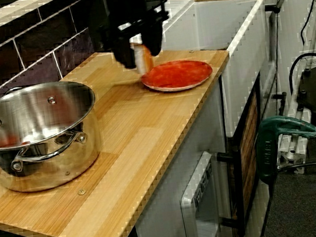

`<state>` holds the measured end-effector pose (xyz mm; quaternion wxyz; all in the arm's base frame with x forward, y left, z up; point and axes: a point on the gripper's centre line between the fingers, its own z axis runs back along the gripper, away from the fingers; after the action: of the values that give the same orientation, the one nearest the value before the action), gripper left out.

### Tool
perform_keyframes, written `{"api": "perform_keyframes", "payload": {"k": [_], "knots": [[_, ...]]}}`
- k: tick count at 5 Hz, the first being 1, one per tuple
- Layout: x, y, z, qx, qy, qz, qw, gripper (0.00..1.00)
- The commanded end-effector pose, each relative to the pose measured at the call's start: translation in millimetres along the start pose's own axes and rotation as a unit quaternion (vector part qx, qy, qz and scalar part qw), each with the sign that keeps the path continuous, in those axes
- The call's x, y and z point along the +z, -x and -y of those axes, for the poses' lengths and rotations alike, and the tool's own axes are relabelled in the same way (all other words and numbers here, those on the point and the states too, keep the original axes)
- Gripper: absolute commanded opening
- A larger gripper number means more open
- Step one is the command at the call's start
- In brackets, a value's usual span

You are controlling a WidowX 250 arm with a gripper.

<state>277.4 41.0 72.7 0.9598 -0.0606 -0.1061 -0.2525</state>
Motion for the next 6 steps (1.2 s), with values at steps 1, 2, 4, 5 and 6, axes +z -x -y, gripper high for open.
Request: {"api": "perform_keyframes", "payload": {"k": [1, 2, 4, 5, 6], "knots": [[3.8, -10.3, -27, 0.008, -0.008, 0.008, 0.9999, 0.0], [2.4, -11.3, -27, 0.009, -0.004, -0.004, 0.9999, 1.0], [-1.8, -5.1, -16, 0.003, -0.012, -0.016, 0.9998, 1.0], [-3.0, -2.9, -15, 0.002, -0.012, -0.018, 0.9998, 1.0], [-2.6, -1.7, -15, 0.005, -0.012, -0.019, 0.9997, 1.0]]}}
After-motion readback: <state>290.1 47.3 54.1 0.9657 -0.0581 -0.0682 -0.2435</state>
